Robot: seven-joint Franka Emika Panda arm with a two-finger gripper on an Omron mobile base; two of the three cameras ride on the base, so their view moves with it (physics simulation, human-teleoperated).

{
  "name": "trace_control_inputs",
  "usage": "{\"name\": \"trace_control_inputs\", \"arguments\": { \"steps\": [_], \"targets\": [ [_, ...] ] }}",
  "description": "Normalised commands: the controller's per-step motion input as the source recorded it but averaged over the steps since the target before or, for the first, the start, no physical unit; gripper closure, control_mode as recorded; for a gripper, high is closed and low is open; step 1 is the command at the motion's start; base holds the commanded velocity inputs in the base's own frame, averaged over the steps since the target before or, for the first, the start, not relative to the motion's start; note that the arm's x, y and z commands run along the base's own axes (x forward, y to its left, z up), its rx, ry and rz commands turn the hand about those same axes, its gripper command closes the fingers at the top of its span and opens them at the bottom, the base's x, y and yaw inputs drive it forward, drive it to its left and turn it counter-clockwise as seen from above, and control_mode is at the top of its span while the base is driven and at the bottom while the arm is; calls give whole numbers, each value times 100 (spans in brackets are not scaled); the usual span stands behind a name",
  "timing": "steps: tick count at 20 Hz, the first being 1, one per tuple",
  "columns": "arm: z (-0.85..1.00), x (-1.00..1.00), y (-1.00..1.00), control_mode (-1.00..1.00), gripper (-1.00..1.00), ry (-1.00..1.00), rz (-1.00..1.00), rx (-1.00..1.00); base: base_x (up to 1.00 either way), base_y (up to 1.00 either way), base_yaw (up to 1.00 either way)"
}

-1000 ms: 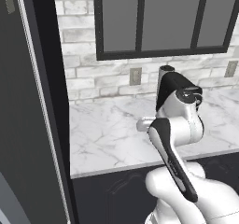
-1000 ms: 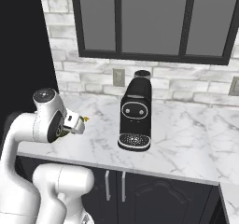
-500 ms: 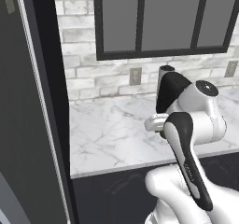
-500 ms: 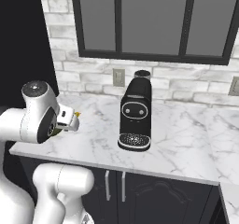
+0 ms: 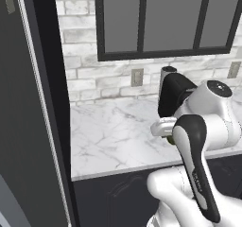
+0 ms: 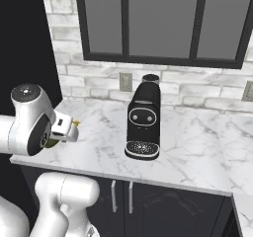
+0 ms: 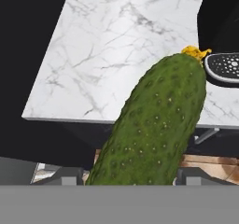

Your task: Place the liquor on the top shelf of the fridge to keep it out of children's reach, and place the broccoli and cucumber on lower shelves for easy access.

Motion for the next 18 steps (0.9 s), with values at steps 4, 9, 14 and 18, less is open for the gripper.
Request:
{"name": "trace_control_inputs", "arguments": {
  "steps": [4, 9, 14, 18],
  "targets": [
    [0, -14, -1, -100, 100, 0, 0, 0, 0, 0, 0],
    [0, -2, 0, -100, 100, 0, 0, 0, 0, 0, 0],
    [0, -2, 0, 100, 100, 0, 0, 0, -23, -1, 0],
    [0, 0, 0, 100, 100, 0, 0, 0, -52, -1, 0]
  ]
}}
